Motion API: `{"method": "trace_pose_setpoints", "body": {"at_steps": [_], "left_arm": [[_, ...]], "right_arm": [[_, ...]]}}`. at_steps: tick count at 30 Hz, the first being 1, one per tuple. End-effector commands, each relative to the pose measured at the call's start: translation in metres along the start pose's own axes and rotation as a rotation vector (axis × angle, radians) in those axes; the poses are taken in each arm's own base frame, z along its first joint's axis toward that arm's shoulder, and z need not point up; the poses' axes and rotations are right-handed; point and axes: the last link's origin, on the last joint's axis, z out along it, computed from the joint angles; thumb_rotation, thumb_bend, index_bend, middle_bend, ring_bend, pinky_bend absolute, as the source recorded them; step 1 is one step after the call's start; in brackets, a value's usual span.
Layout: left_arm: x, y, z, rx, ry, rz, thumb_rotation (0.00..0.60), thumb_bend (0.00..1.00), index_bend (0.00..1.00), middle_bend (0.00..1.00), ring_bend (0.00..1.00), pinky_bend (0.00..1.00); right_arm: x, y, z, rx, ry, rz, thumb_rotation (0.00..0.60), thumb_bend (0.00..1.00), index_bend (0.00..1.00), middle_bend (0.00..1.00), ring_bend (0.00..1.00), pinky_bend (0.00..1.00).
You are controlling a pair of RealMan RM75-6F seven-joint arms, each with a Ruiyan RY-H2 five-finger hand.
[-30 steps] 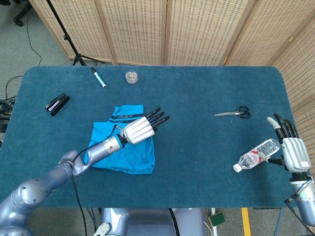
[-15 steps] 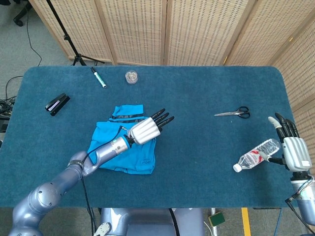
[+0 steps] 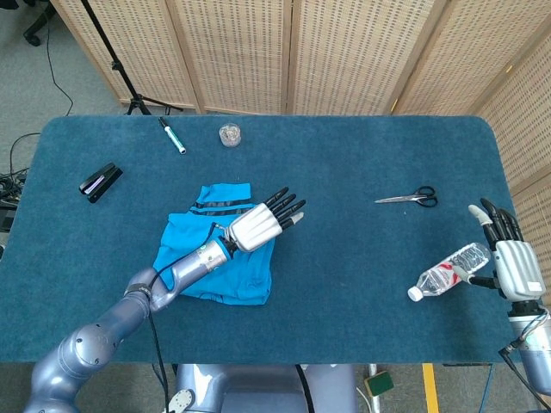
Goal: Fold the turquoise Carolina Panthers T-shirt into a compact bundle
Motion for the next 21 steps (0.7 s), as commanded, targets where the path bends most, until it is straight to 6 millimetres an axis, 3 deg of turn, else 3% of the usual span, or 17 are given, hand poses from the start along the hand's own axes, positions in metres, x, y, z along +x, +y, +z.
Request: {"method": "trace_pose_setpoints", "body": {"at_steps": [1, 6, 12, 21], "left_arm": [[0.007, -0.006, -0.002, 0.024, 0.037, -0.037, 0.6, 0.07, 0.0, 0.0, 0.0, 0.0], [0.02, -0.022, -0.01, 0.06, 0.098, -0.093, 0.6, 0.07, 0.0, 0.0, 0.0, 0.0], [0.033, -0.051, -0.037, 0.124, 0.145, -0.177, 0.6, 0.0, 0.0, 0.0, 0.0, 0.0], [0.047, -0.1, -0.135, 0.344, 0.091, -0.375, 0.6, 0.0, 0.0, 0.0, 0.0, 0.0]], "right_arm": [[0.0, 0.0, 0.0, 0.001, 0.0, 0.0, 0.6, 0.0, 0.0, 0.0, 0.0, 0.0], [-0.001, -0.001, -0.001, 0.005, -0.002, -0.003, 0.6, 0.0, 0.0, 0.0, 0.0, 0.0], [-0.001, -0.003, -0.002, 0.01, -0.002, -0.007, 0.6, 0.0, 0.0, 0.0, 0.0, 0.0], [-0.001, -0.005, -0.005, 0.021, 0.005, -0.022, 0.6, 0.0, 0.0, 0.0, 0.0, 0.0]]}}
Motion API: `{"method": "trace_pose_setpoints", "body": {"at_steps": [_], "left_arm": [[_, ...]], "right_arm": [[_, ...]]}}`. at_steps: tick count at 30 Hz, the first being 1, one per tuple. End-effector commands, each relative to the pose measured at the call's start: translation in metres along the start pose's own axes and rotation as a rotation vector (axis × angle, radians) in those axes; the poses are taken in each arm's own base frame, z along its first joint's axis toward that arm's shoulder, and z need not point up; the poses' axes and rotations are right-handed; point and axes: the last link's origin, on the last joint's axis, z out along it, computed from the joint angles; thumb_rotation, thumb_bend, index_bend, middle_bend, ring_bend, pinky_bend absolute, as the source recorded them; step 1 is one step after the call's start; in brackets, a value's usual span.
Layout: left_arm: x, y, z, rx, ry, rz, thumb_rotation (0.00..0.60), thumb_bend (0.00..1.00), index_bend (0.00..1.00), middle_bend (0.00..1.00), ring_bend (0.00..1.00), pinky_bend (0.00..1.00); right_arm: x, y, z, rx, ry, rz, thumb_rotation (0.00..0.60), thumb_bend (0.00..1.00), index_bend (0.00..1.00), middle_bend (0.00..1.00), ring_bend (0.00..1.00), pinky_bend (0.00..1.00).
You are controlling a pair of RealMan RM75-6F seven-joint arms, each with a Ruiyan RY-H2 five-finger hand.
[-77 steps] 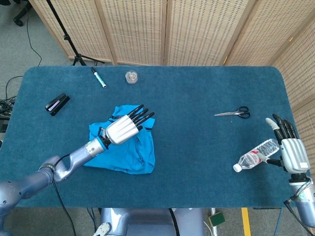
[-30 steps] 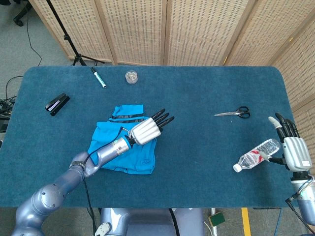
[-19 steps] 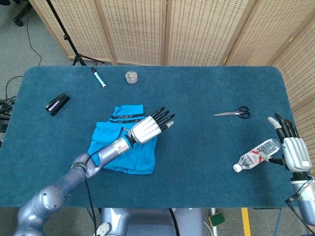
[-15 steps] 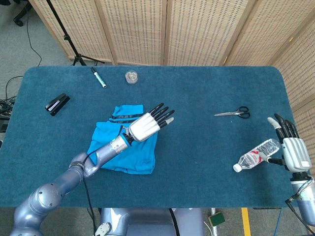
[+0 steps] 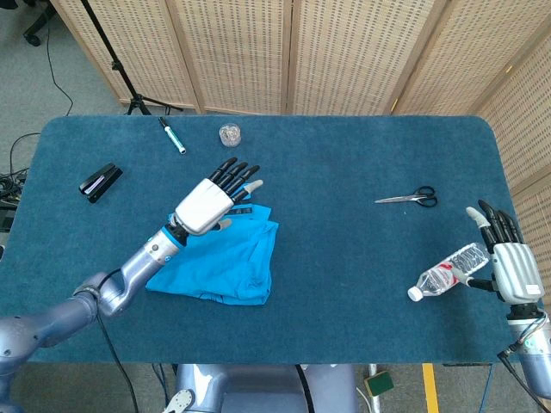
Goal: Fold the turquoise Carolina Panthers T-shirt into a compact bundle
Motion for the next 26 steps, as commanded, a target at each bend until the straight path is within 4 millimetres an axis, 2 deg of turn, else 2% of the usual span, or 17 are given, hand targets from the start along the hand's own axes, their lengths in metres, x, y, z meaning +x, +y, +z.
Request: {"method": "trace_pose_setpoints", "body": {"at_steps": [1, 9, 12, 18, 22, 26], "left_arm": [[0.027, -0.039, -0.053, 0.168, -0.029, -0.071, 0.6, 0.0, 0.0, 0.0, 0.0, 0.0], [0.052, -0.068, -0.114, 0.333, -0.057, -0.116, 0.6, 0.0, 0.0, 0.0, 0.0, 0.0], [0.055, -0.078, -0.156, 0.441, -0.065, -0.144, 0.6, 0.0, 0.0, 0.0, 0.0, 0.0], [0.048, -0.084, -0.23, 0.625, -0.066, -0.198, 0.6, 0.0, 0.0, 0.0, 0.0, 0.0], [0.043, -0.088, -0.265, 0.7, -0.057, -0.178, 0.6, 0.0, 0.0, 0.0, 0.0, 0.0], [0.041, -0.093, -0.28, 0.741, -0.039, -0.193, 0.6, 0.0, 0.0, 0.0, 0.0, 0.0]], "right_arm": [[-0.001, -0.001, -0.001, 0.003, 0.0, -0.004, 0.6, 0.0, 0.0, 0.0, 0.0, 0.0], [0.001, -0.003, -0.002, 0.012, 0.012, -0.008, 0.6, 0.0, 0.0, 0.0, 0.0, 0.0], [0.002, -0.004, -0.004, 0.016, 0.02, -0.01, 0.6, 0.0, 0.0, 0.0, 0.0, 0.0], [0.006, -0.004, -0.006, 0.016, 0.055, -0.033, 0.6, 0.0, 0.0, 0.0, 0.0, 0.0], [0.008, -0.003, -0.008, 0.009, 0.093, -0.08, 0.6, 0.0, 0.0, 0.0, 0.0, 0.0], [0.008, 0.0, -0.008, -0.01, 0.124, -0.144, 0.6, 0.0, 0.0, 0.0, 0.0, 0.0]]}}
